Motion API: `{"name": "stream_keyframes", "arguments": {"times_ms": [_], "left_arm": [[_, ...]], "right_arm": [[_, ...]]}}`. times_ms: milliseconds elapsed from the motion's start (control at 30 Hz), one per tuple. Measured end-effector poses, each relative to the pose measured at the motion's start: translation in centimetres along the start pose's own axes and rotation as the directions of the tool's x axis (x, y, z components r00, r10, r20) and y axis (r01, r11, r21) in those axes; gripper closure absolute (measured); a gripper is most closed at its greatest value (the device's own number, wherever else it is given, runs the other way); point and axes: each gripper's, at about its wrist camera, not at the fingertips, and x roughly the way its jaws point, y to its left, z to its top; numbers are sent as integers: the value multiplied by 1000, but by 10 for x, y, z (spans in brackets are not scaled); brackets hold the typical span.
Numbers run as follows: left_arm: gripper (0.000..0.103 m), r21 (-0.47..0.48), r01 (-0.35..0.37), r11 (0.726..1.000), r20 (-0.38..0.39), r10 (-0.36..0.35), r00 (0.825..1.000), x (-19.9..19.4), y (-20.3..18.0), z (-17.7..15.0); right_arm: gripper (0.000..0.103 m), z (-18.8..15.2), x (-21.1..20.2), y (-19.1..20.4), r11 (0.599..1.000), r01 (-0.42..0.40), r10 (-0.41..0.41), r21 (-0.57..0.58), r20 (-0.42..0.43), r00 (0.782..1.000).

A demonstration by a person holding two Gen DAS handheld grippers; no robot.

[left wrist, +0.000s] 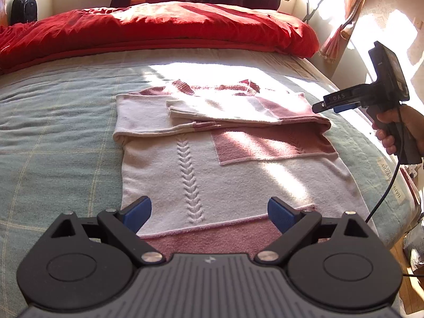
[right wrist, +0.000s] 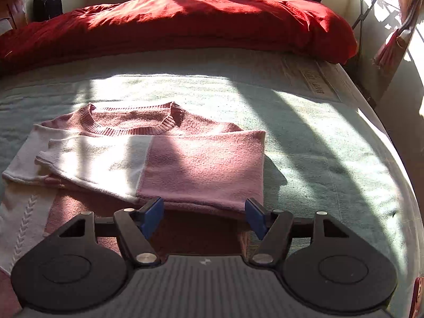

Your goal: Fold clothes

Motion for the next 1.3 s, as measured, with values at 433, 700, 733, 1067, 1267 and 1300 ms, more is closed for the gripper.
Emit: {"name": "stream_keyframes", "arguments": {"times_ms": [433, 700, 733, 1067, 1267, 1300], "left_arm": [[9, 17, 153, 988, 78, -153, 985, 140, -37, 120], [9, -200, 154, 968, -51, -167, 985, 230, -3, 136], [9, -201, 116, 973, -73, -133, 988, 236, 2, 133], [9, -133, 254, 958, -9, -258, 966, 207, -30, 148], [9, -76, 308, 948, -86, -314, 945, 238, -77, 136], [9, -69, 290, 955, -110, -296, 949, 246, -79, 131]], "right_arm": [[41, -45, 15, -77, 988, -124, 122, 89, 25, 992], [44, -41, 19, -79, 977, -202, 199, 72, 44, 979], [44, -42, 23, -78, 978, -198, 197, 63, 35, 980], [44, -37, 42, -53, 989, -143, 144, -22, 31, 989], [44, -31, 57, -45, 991, 25, -19, -132, 44, 999], [44, -34, 59, -48, 989, 34, -28, -143, 39, 999]]}}
